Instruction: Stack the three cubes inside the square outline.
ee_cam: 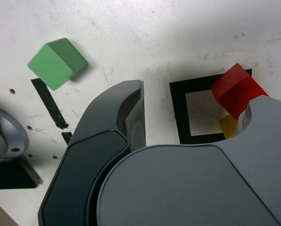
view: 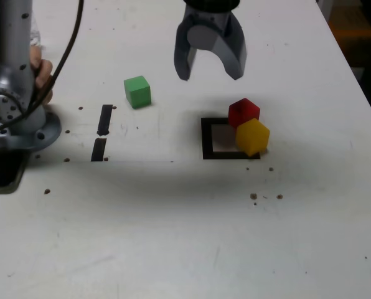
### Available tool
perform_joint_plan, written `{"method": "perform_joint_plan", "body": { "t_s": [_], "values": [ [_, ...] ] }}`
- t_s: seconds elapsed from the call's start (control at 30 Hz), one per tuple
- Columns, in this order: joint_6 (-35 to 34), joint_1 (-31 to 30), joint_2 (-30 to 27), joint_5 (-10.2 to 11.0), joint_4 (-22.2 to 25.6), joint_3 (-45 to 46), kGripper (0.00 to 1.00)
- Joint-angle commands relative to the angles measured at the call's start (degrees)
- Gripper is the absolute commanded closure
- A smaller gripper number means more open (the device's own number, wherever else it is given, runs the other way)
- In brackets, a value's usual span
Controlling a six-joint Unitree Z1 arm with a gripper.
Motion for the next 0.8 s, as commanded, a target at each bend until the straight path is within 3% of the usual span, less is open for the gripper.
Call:
{"method": "perform_joint_plan", "body": {
  "t_s": [0.0,0.23,0.57,0.77],
  "values": [
    [-0.6,-0.1,0.4,-0.7,-0.1,-0.8,0.19],
    [-9.3,-0.3,3.0,-4.6,0.3,-6.0,0.18],
    [-21.4,0.2,6.3,-8.8,2.4,-8.9,0.16],
    [-25.2,1.2,7.2,-10.4,2.9,-8.6,0.14]
  ]
}}
